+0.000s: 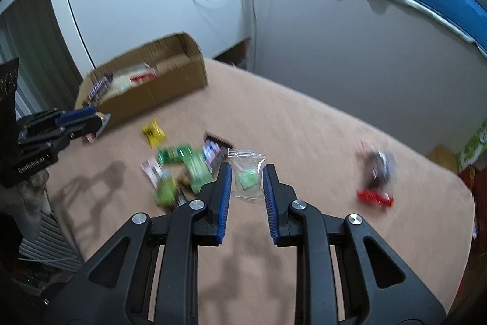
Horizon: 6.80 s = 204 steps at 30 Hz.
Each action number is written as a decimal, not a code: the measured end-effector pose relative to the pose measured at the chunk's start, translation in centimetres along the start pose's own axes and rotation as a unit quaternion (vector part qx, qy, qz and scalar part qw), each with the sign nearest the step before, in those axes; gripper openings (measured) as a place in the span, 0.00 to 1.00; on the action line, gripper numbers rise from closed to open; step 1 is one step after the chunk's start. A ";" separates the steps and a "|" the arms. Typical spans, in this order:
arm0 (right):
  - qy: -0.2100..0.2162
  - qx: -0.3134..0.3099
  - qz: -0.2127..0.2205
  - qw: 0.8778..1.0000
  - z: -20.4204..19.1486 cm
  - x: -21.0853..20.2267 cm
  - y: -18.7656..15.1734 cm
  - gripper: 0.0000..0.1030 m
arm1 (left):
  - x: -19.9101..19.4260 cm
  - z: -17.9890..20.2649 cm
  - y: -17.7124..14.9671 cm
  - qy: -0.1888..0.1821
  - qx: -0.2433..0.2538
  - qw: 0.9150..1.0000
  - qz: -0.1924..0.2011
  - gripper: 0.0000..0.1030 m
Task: Organize snacks
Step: 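Lower both snacks into the box and open both grippers, then move the right gripper to the clear bag of dates while the left approaches the green-wrapped egg, then grasp the date bag with the right gripper while the left grasps the green-wrapped egg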
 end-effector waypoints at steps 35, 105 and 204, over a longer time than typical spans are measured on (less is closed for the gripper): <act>0.080 -0.054 -0.019 0.995 -12.5 15.5 12.7 0.22 | 2.3 -10.6 3.4 0.097 -0.016 0.995 0.019 0.22; -0.083 0.094 0.059 0.990 9.8 -4.8 1.0 0.88 | 0.7 2.9 -1.7 -0.034 -0.055 0.998 -0.020 0.54; -0.052 0.092 0.016 0.994 9.3 -0.7 1.4 0.41 | 1.1 2.7 -1.9 -0.021 -0.016 0.999 -0.023 0.43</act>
Point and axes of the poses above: each gripper's, at about its wrist camera, not at the fingertips, and x roughly the way its jaws point, z to its right, y to its top, the point moved 2 cm from there along x, roughly the way its jaws point, and after that the axes turned 10 degrees about z, right-handed, at the moved point
